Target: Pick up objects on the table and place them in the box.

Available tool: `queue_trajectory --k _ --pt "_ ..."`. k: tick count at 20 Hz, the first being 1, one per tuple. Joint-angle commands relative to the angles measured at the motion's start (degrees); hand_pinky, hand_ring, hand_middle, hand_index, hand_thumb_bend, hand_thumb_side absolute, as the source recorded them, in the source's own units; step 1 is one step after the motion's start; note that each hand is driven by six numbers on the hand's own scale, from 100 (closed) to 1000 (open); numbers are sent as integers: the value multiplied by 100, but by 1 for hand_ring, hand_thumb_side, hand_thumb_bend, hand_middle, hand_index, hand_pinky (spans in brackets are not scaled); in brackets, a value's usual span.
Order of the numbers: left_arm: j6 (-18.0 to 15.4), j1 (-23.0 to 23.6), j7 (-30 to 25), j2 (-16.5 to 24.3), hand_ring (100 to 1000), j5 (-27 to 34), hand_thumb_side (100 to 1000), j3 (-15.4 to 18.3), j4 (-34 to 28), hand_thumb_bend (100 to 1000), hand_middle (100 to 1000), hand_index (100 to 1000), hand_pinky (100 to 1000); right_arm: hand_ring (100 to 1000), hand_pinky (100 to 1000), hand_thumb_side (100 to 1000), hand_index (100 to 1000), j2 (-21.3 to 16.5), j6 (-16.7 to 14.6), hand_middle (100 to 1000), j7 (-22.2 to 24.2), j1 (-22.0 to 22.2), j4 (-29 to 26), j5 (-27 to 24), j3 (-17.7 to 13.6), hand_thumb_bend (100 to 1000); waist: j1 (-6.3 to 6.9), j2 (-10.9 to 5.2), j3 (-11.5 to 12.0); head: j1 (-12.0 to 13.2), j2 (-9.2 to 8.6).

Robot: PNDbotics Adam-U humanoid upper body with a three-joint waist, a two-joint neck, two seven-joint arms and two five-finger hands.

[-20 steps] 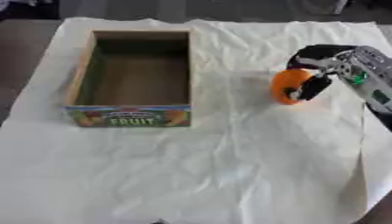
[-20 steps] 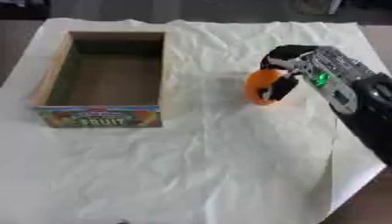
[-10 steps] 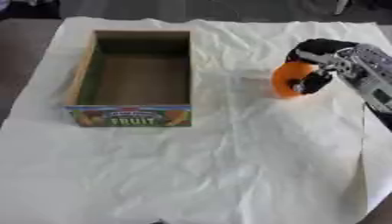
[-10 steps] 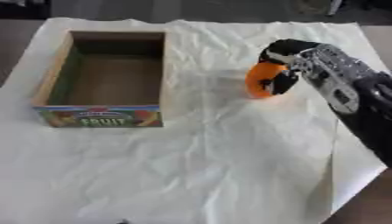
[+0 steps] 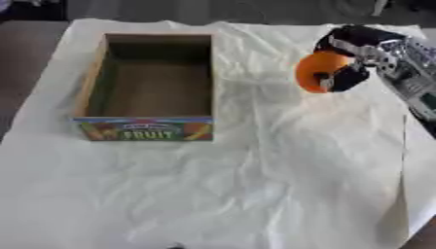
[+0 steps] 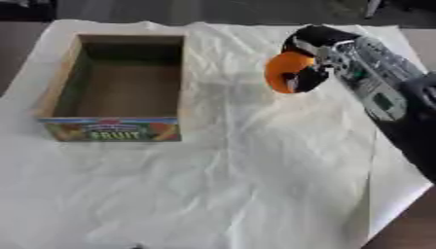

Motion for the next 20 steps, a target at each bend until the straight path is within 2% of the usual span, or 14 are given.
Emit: queue_trajectory --k 1,6,10,15,20 --pt "0 -27 -15 72 696 13 748 -6 -97 100 844 705 317 777 811 100 682 -131 38 581 -92 -286 -345 -38 -179 100 4 -117 -17 -7 -57" --pt "1 -24 -29 88 696 12 748 -16 -97 100 844 704 317 773 812 100 677 85 20 575 -82 -829 -511 103 -140 100 1 -122 -16 -51 -44" --pt "-10 -41 -39 97 696 17 747 -24 -97 100 844 704 317 773 815 101 685 442 -8 583 -47 -1366 -401 301 -39 100 4 -112 15 -100 -60" --pt "-31 -101 -66 73 696 45 747 -51 -97 100 844 704 318 767 816 100 686 1096 -48 580 -126 -1980 56 624 80 100 12 -67 108 -173 -125" --pt "-53 -171 -96 46 697 74 748 -78 -97 100 844 704 318 761 817 100 683 1780 -73 572 -322 -2387 630 886 152 100 21 -18 210 -267 -165"
